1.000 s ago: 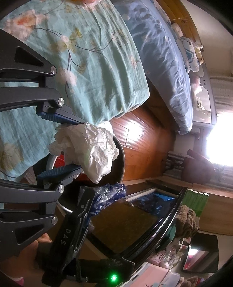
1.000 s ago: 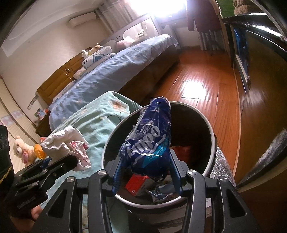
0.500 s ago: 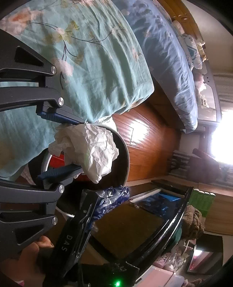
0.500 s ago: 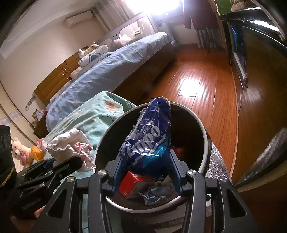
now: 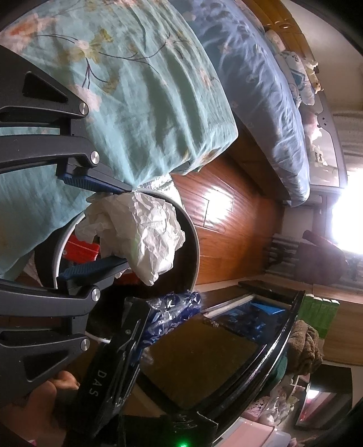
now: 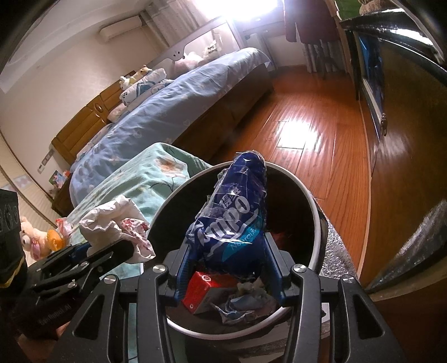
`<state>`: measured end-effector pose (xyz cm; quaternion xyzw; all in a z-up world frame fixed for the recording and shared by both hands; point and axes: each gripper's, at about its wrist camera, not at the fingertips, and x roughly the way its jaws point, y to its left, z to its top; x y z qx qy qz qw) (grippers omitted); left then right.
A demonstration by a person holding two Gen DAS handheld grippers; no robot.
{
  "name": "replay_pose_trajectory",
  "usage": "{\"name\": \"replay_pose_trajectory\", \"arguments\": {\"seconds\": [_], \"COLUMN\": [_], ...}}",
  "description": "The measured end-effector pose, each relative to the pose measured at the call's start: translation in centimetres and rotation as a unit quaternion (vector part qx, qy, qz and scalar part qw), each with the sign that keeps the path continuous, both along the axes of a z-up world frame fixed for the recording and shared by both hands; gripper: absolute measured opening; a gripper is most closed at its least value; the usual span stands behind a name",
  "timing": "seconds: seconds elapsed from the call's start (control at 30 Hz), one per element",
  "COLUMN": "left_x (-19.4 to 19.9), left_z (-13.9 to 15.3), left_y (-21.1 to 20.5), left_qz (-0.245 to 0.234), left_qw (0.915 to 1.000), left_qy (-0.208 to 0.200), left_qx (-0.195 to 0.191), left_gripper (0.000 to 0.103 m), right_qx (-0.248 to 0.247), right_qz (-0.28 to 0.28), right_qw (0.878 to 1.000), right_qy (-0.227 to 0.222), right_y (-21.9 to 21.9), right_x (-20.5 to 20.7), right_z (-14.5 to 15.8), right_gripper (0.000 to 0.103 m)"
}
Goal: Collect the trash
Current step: 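Carry the white tissue and blue snack bag over the bin, then open both tools to drop the tissue and blue bag into the bin, then move both tools to the bed toward the orange foam net and red wrapper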
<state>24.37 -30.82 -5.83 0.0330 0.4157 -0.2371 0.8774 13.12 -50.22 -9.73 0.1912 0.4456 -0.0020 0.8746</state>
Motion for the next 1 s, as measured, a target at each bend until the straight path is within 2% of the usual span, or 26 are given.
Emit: {"name": "replay_pose_trajectory", "arguments": {"seconds": [0.43,0.53,0.7,1.0], "left_x": [0.3,0.2,-0.2,-2.2], "left_z": [0.0,0.0,0.0,0.6], "left_y": [-0.2,-0.1,0.3,3.2], "left_qz": [-0.004,-0.005,-0.006,0.007], "left_qw": [1.0000,1.0000,1.0000,0.9998], "left_qy": [0.000,-0.002,-0.002,-0.008], "left_qx": [0.002,0.004,0.003,-0.017], "left_gripper": [0.046,0.049,0.061,0.062], "right_qx": [0.000,0.002,0.010,0.010], "right_qz": [-0.004,-0.007,-0.015,-0.013], "right_qw": [1.000,1.000,1.000,1.000], "right_qy": [0.003,0.007,0.007,-0.004], "right_y": [-0.5,-0.5,-0.6,0.5], "right_x": [0.5,0.6,0.2,-0.8], "right_z": [0.3,0.4,0.6,1.5], "right_gripper": [0.050,0.055,0.066,0.067]}}
